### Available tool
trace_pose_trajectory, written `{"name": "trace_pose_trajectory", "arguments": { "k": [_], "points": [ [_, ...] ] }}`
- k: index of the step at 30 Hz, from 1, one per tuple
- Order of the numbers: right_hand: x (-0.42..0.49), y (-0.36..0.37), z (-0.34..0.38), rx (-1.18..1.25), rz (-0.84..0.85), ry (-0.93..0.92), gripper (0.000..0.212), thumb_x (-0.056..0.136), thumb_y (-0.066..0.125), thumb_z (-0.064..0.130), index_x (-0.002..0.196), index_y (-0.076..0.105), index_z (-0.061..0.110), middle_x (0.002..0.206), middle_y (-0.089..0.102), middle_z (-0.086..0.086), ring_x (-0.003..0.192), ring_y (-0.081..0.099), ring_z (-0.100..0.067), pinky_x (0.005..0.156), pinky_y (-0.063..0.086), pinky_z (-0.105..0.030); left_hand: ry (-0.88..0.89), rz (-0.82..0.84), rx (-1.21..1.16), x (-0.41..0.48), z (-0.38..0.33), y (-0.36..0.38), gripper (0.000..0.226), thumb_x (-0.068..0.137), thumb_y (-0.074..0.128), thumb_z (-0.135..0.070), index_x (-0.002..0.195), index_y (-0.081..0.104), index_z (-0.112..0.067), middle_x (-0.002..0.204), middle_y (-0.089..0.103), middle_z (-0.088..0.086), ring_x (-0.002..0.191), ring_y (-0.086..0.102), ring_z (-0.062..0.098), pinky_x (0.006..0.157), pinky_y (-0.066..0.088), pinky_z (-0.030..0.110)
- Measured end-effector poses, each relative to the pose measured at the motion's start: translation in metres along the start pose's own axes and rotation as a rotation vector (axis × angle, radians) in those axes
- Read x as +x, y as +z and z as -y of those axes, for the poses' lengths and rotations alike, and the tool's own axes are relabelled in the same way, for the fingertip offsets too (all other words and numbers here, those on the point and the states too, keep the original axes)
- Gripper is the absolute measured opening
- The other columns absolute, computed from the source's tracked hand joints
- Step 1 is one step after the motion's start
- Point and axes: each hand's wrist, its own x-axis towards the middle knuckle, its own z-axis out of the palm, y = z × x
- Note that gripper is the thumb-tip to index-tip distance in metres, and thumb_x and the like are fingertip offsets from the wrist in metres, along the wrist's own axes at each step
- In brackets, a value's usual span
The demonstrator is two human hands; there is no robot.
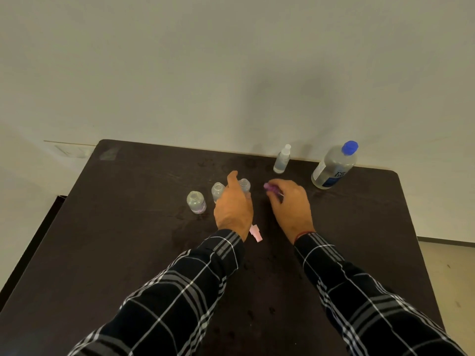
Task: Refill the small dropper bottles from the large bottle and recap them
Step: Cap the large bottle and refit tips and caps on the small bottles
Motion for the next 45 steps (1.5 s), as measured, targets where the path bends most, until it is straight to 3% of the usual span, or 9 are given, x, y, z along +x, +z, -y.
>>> {"name": "trace_pose_trajectory", "arguments": {
  "k": [3, 7, 12, 17, 21, 28, 32, 37, 45],
  "points": [
    [-0.001, -0.017, 0.014, 0.316, -0.187, 0.018, 0.027, 0.098, 0.06, 0.027, 0.124, 0.062, 0.021, 0.117, 0.066, 0.007, 0.105, 0.06, -0.001, 0.095, 0.053, -0.026, 0.023, 0.02, -0.028, -0.005, 0.001, 0.001, 0.058, 0.093, 0.064, -0.029, 0.141, 0.031, -0.031, 0.121, 0.061, 0.005, 0.108, 0.063, 0.028, 0.088, 0.055, 0.049],
    [0.001, -0.03, 0.036, 0.719, -0.196, 0.018, 0.027, 0.1, 0.059, 0.024, 0.125, 0.062, 0.014, 0.114, 0.07, 0.003, 0.106, 0.067, -0.01, 0.089, 0.058, -0.029, 0.071, 0.014, -0.039, -0.009, 0.002, 0.004, 0.043, 0.092, 0.064, -0.033, 0.125, 0.037, -0.033, 0.114, 0.062, -0.001, 0.102, 0.064, 0.024, 0.083, 0.055, 0.044],
    [-0.001, -0.032, 0.047, 0.856, -0.234, -0.024, 0.027, 0.099, 0.059, 0.019, 0.126, 0.061, 0.016, 0.116, 0.07, 0.002, 0.107, 0.069, -0.016, 0.088, 0.058, -0.029, 0.089, 0.038, -0.032, -0.008, 0.004, 0.002, 0.041, 0.092, 0.064, -0.034, 0.122, 0.037, -0.035, 0.114, 0.062, -0.003, 0.103, 0.063, 0.022, 0.082, 0.054, 0.043],
    [-0.003, -0.025, 0.048, 0.714, -0.163, -0.08, 0.028, 0.099, 0.06, 0.023, 0.126, 0.063, 0.013, 0.115, 0.07, 0.004, 0.109, 0.067, -0.01, 0.093, 0.058, -0.034, 0.098, 0.04, -0.035, -0.008, 0.004, 0.0, 0.038, 0.092, 0.064, -0.034, 0.12, 0.038, -0.035, 0.11, 0.062, -0.004, 0.1, 0.064, 0.021, 0.082, 0.055, 0.044],
    [-0.004, -0.02, 0.048, 0.533, -0.033, -0.085, 0.028, 0.097, 0.063, 0.022, 0.124, 0.064, 0.019, 0.115, 0.07, 0.007, 0.108, 0.065, -0.002, 0.096, 0.056, -0.031, 0.112, 0.048, -0.032, -0.008, 0.005, -0.001, 0.038, 0.093, 0.062, -0.034, 0.121, 0.037, -0.033, 0.109, 0.063, -0.003, 0.099, 0.064, 0.022, 0.084, 0.055, 0.046],
    [0.004, -0.025, 0.052, 0.318, 0.093, -0.12, 0.03, 0.095, 0.065, 0.021, 0.124, 0.066, 0.016, 0.119, 0.068, 0.0, 0.112, 0.062, -0.01, 0.101, 0.053, -0.035, 0.133, 0.034, -0.045, -0.005, 0.007, 0.003, 0.039, 0.094, 0.061, -0.036, 0.124, 0.038, -0.026, 0.108, 0.064, 0.001, 0.1, 0.064, 0.023, 0.082, 0.054, 0.041],
    [0.005, -0.025, 0.051, 0.229, 0.204, -0.094, 0.03, 0.095, 0.065, 0.019, 0.125, 0.064, 0.017, 0.124, 0.067, -0.001, 0.116, 0.06, -0.014, 0.105, 0.048, -0.035, 0.15, 0.032, -0.064, -0.002, 0.01, 0.006, 0.038, 0.093, 0.061, -0.037, 0.122, 0.039, -0.026, 0.093, 0.052, -0.007, 0.093, 0.062, 0.019, 0.072, 0.046, 0.033],
    [0.009, -0.028, 0.049, 0.182, 0.231, -0.112, 0.02, 0.094, 0.067, 0.021, 0.114, 0.066, 0.021, 0.112, 0.069, 0.004, 0.106, 0.063, -0.009, 0.099, 0.05, -0.028, 0.169, 0.029, -0.072, 0.001, 0.014, 0.008, 0.037, 0.092, 0.063, -0.037, 0.118, 0.039, -0.028, 0.082, 0.043, -0.013, 0.079, 0.049, 0.012, 0.069, 0.042, 0.032],
    [0.026, -0.038, 0.066, -0.127, 0.37, -0.18, 0.02, 0.094, 0.065, 0.019, 0.114, 0.066, 0.021, 0.111, 0.068, 0.0, 0.105, 0.061, -0.014, 0.103, 0.048, -0.034, 0.206, 0.011, -0.084, -0.001, 0.013, 0.006, 0.036, 0.092, 0.064, -0.036, 0.118, 0.04, -0.027, 0.09, 0.049, -0.012, 0.093, 0.063, 0.018, 0.073, 0.045, 0.031]
  ]
}}
